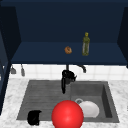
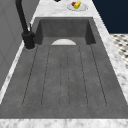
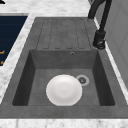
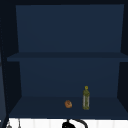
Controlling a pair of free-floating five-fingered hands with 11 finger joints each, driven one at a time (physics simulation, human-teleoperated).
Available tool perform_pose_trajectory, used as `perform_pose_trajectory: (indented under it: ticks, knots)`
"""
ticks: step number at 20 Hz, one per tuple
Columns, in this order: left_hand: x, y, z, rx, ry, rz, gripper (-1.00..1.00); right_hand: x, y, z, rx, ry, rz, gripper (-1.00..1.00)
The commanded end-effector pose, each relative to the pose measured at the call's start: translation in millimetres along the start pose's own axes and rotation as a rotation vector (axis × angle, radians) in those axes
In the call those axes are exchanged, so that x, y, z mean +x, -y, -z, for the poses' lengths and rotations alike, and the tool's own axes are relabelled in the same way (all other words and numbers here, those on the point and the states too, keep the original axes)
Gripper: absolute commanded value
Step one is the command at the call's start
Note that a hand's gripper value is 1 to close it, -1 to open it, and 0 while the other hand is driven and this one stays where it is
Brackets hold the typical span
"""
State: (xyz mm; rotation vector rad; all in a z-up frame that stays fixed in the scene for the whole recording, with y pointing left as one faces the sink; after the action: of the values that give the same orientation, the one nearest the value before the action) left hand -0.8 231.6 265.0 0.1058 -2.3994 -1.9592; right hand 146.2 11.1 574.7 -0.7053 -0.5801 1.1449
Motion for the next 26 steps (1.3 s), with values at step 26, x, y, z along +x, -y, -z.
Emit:
perform_pose_trajectory:
  ticks: [26]
  knots:
    - [0.0,0.0,0.0,0.000,0.000,0.000,0.00,66.1,106.5,-142.7,-0.010,0.118,0.017,-1.00]
